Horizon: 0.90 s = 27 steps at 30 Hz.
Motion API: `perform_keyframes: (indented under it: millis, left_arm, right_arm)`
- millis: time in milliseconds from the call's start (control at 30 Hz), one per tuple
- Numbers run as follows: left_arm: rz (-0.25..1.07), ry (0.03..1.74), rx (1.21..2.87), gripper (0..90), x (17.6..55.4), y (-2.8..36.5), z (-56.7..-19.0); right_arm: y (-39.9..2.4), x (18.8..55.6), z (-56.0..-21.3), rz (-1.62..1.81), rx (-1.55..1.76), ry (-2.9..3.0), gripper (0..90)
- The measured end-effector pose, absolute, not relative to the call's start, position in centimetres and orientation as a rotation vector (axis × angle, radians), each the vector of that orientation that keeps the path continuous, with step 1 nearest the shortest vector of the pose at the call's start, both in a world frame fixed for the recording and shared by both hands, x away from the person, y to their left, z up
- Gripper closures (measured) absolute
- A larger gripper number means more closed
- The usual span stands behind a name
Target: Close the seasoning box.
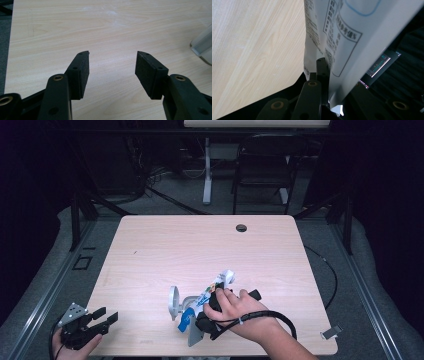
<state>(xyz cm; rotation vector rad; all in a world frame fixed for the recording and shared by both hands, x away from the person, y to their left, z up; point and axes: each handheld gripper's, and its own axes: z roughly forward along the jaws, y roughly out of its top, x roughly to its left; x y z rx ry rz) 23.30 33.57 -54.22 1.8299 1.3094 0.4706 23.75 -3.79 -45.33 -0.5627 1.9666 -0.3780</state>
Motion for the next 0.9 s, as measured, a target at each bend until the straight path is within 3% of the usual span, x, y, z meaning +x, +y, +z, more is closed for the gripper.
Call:
perform_keyframes:
  millis: [900]
  left_arm:
    - [0.468, 1.31, 1.839, 45.5, 23.3, 33.51, -54.21]
  right_arm:
    - [-4.19, 23.63, -45.29, -0.334, -0.524, 1.99, 87.0]
